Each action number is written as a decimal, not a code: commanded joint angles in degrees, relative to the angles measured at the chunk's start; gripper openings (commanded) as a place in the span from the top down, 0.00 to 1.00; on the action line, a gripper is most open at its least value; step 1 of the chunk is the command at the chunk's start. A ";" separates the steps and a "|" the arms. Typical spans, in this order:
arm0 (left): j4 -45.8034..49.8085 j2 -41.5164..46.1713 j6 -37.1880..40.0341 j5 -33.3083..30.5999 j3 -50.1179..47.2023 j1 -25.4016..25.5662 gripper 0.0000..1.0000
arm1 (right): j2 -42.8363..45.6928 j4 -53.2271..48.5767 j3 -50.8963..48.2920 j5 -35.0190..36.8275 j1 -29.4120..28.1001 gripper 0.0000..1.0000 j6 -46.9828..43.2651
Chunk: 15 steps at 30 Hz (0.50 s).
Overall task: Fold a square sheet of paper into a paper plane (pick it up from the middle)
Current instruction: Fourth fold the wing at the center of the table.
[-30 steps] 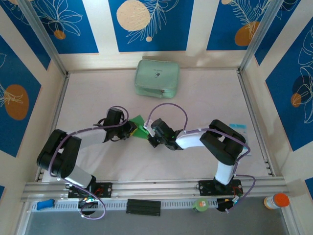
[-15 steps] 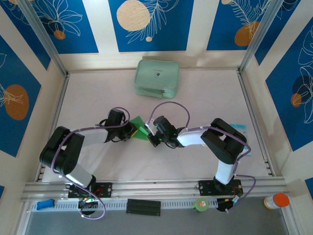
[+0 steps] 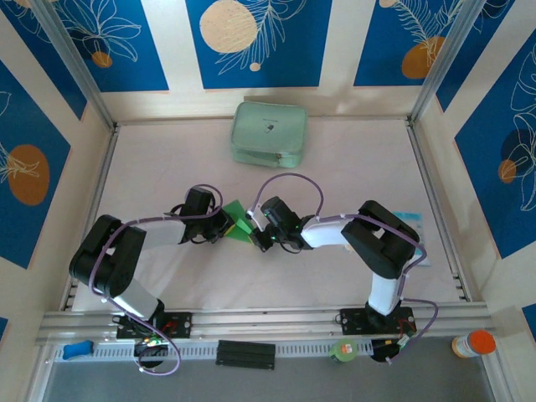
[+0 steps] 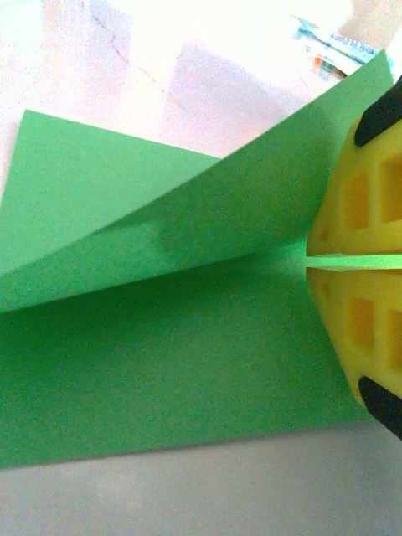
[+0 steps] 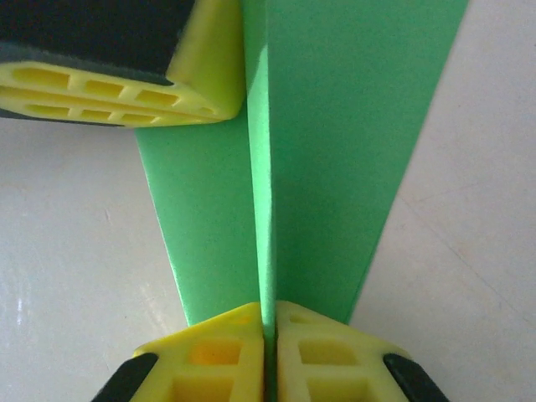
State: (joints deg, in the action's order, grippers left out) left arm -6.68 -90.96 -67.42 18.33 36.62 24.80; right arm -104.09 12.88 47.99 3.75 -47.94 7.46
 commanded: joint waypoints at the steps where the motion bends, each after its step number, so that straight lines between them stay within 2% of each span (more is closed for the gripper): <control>1: 1.44 -0.98 1.15 -1.01 -0.63 0.43 0.88 | -1.14 -2.64 1.32 -1.88 0.39 0.88 1.23; 15: 2.90 -2.17 1.53 -1.81 -0.47 0.47 0.88 | 4.80 -5.38 0.30 -4.65 0.34 0.78 3.02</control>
State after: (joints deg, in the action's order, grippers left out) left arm -6.17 -92.01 -67.02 17.72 36.56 24.88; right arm -101.10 9.19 48.42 0.75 -47.70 9.63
